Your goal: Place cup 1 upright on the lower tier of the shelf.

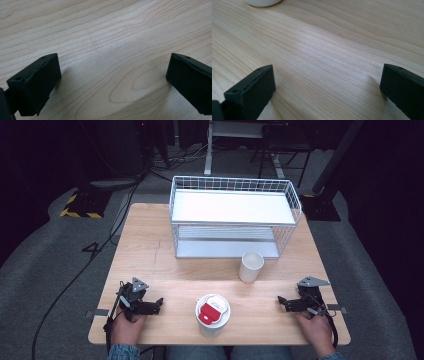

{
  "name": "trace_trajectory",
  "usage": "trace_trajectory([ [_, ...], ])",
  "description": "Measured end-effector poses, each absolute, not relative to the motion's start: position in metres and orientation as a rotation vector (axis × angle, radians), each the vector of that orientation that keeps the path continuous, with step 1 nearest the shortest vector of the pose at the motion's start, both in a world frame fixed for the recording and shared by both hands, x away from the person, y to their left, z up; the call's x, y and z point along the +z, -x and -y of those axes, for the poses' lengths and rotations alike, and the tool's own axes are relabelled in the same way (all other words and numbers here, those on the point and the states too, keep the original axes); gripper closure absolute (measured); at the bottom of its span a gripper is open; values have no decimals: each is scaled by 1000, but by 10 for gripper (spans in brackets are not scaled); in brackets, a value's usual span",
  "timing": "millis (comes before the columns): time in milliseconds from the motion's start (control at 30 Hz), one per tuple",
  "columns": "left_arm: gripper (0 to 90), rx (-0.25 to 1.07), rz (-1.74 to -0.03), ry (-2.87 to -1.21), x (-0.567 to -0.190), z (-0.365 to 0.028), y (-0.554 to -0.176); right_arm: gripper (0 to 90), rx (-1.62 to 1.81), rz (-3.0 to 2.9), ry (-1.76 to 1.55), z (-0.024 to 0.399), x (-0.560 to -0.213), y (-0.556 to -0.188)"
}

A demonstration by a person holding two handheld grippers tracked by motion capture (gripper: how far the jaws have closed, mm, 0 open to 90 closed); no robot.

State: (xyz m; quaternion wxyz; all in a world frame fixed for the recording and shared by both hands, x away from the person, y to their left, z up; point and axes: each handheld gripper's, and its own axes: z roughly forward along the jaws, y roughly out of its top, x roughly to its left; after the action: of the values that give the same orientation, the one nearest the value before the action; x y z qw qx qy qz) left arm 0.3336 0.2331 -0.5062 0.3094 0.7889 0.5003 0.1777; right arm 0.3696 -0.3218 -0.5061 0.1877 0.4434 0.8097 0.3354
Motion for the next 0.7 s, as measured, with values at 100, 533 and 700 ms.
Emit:
trace_trajectory([
  [100, 2, 469, -1322, -2085, -506, -233, -334, 0, 944, -2279, -1248, 322, -506, -370],
  [533, 3, 469, -1324, -2086, -506, -233, -334, 0, 944, -2279, -1248, 322, -506, -370],
  [700, 3, 469, -1324, -2085, -506, -233, -334, 0, 940, -2273, -1258, 322, -506, -369],
])
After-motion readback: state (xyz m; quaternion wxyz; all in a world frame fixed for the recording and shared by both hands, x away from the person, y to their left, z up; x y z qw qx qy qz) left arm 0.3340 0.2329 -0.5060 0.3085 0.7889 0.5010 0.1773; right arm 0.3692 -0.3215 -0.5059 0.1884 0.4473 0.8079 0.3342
